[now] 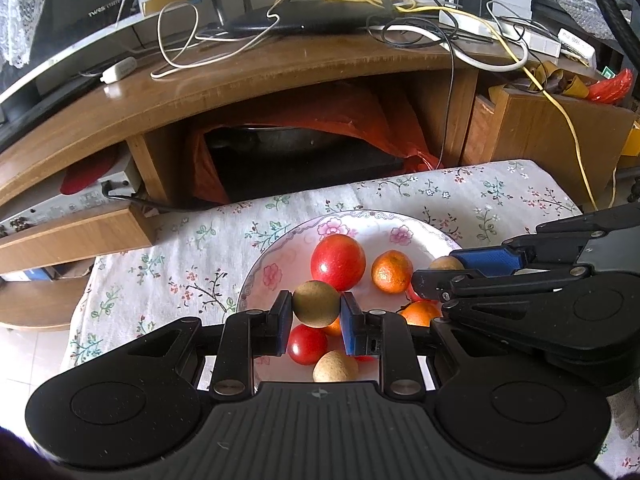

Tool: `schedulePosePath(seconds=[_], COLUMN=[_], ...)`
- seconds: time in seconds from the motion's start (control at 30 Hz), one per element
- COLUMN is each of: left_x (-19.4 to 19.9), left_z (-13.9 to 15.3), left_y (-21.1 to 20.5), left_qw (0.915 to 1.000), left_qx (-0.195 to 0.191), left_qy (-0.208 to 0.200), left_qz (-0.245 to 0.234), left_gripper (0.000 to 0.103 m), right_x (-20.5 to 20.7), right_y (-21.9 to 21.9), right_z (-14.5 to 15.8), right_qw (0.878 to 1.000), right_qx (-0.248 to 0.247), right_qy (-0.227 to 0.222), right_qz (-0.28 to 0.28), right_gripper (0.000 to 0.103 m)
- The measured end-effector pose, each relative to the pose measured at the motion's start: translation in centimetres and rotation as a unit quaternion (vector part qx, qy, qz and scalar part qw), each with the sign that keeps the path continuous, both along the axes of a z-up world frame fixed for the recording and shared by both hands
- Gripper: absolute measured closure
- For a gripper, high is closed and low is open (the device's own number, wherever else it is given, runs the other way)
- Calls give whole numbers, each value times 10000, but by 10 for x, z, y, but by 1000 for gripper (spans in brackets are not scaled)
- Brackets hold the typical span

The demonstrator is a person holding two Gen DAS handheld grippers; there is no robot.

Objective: Organize fruits
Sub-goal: 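Carry both brown fruits over the white bowl with both tools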

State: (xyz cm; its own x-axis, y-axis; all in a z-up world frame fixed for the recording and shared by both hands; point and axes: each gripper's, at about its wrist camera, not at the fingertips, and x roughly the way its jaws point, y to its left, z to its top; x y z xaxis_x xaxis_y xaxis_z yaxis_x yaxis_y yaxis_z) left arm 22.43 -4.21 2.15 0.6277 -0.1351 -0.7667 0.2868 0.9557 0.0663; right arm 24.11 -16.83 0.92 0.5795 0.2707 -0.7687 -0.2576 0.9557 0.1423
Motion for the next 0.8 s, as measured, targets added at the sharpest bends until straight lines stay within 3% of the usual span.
schedulePosePath(seconds=[0.8], left_x=[7], left_z=[-9], left_y=[-1], left_qw=[10000], left_qx=[-13], left_qy=[85], left_qz=[27], left_gripper=[72], right_x=[6], right_y=[0], right_z=[-12], right_qw=[9999], right_qx=[115], right_qy=[40], right_qz=[-32], right_gripper=[83])
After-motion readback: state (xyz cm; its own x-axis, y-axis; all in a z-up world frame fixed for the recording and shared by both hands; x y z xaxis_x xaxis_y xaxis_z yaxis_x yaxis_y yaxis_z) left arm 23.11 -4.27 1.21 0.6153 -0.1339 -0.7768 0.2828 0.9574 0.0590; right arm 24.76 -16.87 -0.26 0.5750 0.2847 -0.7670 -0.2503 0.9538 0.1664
